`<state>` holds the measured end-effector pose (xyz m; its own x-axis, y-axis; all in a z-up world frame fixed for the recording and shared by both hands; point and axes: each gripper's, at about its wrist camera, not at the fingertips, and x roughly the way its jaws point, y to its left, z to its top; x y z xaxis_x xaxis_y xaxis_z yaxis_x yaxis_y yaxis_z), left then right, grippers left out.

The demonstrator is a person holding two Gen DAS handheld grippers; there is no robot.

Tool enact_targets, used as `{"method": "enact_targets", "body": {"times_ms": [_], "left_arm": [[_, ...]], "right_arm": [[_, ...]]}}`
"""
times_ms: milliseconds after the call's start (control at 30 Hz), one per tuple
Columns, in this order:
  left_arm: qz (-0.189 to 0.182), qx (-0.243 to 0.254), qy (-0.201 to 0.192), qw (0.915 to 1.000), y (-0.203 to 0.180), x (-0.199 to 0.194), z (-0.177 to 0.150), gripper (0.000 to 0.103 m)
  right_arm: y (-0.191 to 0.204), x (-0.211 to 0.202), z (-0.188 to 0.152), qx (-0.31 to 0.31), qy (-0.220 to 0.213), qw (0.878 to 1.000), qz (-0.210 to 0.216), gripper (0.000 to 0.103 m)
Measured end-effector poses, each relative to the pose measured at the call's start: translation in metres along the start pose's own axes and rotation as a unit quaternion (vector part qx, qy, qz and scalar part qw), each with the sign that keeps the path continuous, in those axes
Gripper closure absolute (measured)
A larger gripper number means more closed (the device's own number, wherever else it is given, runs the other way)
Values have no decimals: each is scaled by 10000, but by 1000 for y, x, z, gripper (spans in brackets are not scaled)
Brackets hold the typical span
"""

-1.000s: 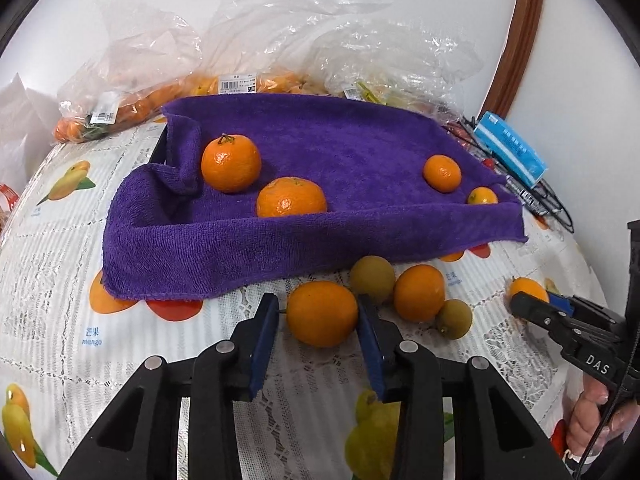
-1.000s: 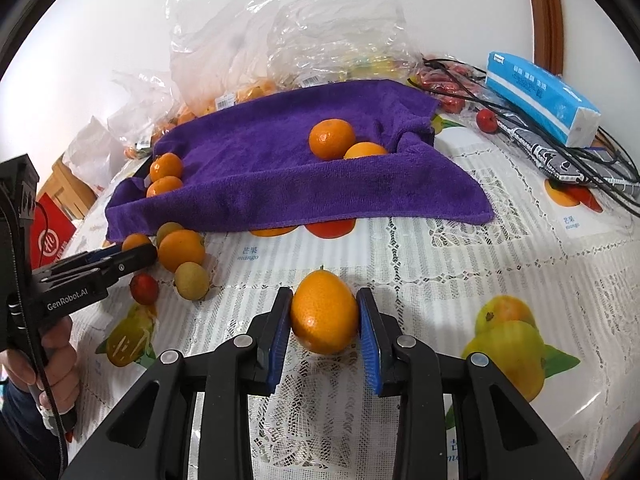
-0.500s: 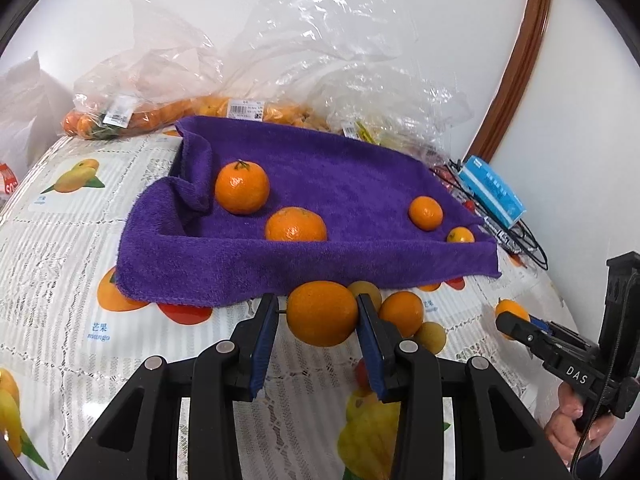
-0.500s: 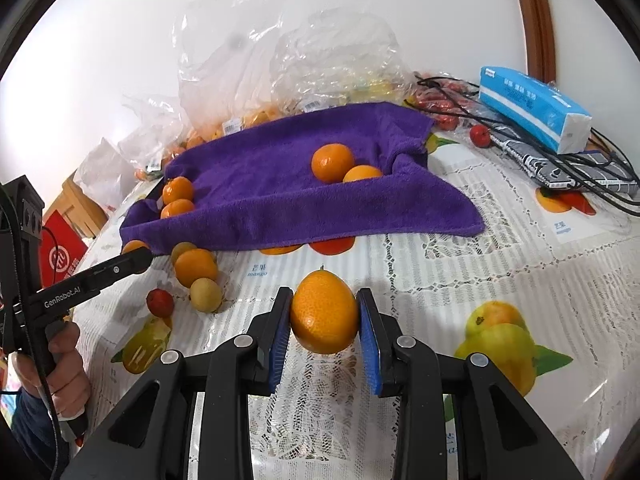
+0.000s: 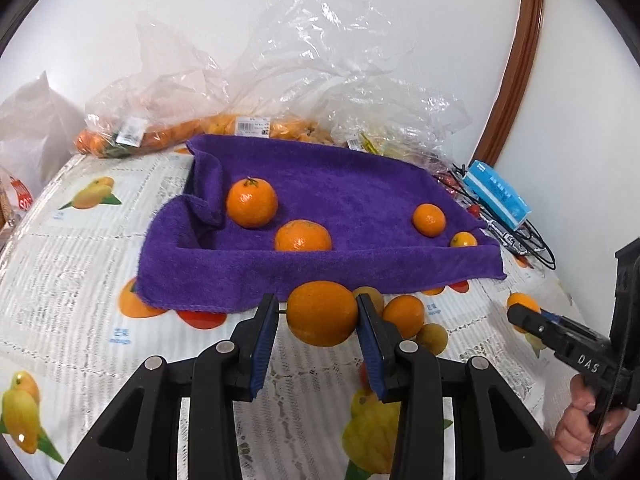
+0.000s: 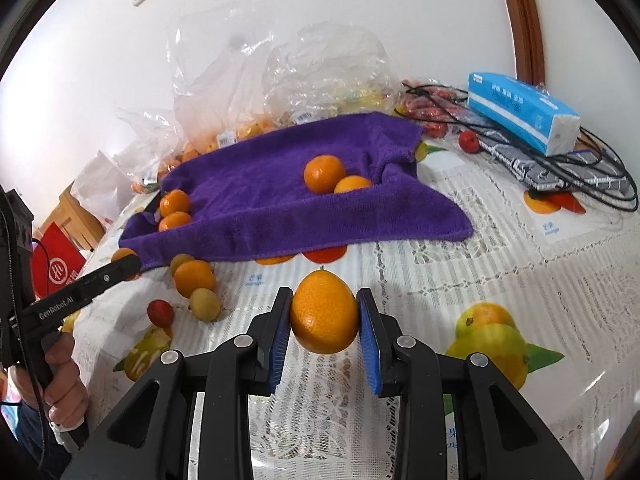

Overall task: Organize fruits
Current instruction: 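Lift both held oranges and carry them over the purple towel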

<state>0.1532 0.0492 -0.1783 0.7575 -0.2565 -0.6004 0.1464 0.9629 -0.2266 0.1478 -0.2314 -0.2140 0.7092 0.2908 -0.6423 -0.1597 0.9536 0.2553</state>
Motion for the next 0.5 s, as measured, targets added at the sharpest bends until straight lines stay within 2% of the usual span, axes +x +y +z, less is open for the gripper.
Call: {"method": "enact_targets", "body": {"times_ms": [200,500], "left_arm": [[121,42,-266,9996,2,-19,12,66],[243,-25,-625,9977,4,-43,51,66]], "right_arm": [[17,-16,23,-194,-255,9995,81,71],[35,-29,67,-394,-656,9969,182,71]]}}
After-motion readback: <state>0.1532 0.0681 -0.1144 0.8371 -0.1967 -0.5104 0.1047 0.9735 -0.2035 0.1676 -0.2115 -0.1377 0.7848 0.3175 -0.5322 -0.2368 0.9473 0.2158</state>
